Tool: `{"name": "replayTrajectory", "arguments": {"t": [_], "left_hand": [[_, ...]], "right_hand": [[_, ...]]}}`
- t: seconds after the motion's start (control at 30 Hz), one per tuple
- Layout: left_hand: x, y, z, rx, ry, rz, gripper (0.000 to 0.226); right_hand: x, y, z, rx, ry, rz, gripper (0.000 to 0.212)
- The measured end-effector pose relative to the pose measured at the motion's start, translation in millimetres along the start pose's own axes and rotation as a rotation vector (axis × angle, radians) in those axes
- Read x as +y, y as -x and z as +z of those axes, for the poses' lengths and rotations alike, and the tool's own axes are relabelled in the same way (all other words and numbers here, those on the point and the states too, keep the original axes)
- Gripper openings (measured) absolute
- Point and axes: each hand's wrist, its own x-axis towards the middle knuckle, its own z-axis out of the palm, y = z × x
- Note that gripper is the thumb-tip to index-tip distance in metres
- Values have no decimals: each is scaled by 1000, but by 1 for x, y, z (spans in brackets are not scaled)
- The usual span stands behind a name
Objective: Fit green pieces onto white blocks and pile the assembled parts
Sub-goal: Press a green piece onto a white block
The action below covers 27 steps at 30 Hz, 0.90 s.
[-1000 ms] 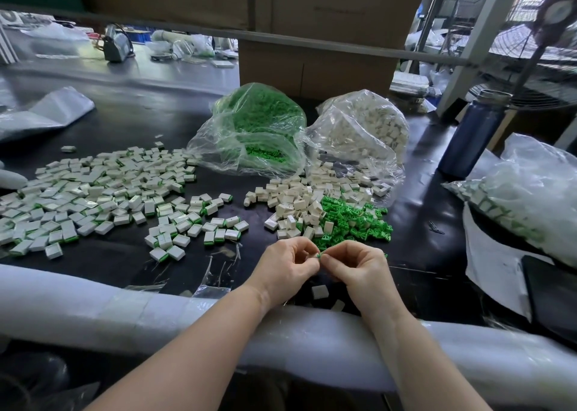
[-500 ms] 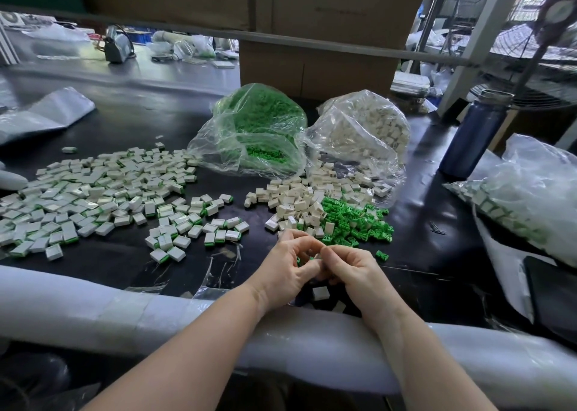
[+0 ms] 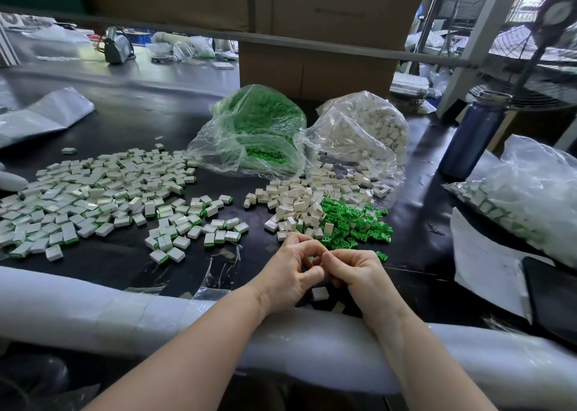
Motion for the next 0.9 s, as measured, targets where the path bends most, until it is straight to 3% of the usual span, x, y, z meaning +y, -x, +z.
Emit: {"name": "replayTrajectory", "arguments": {"t": [0.9], "left_hand": [[-1,0,0,-19,-23,12,15]], "right_hand": [[-1,0,0,2,-9,25,25]]}}
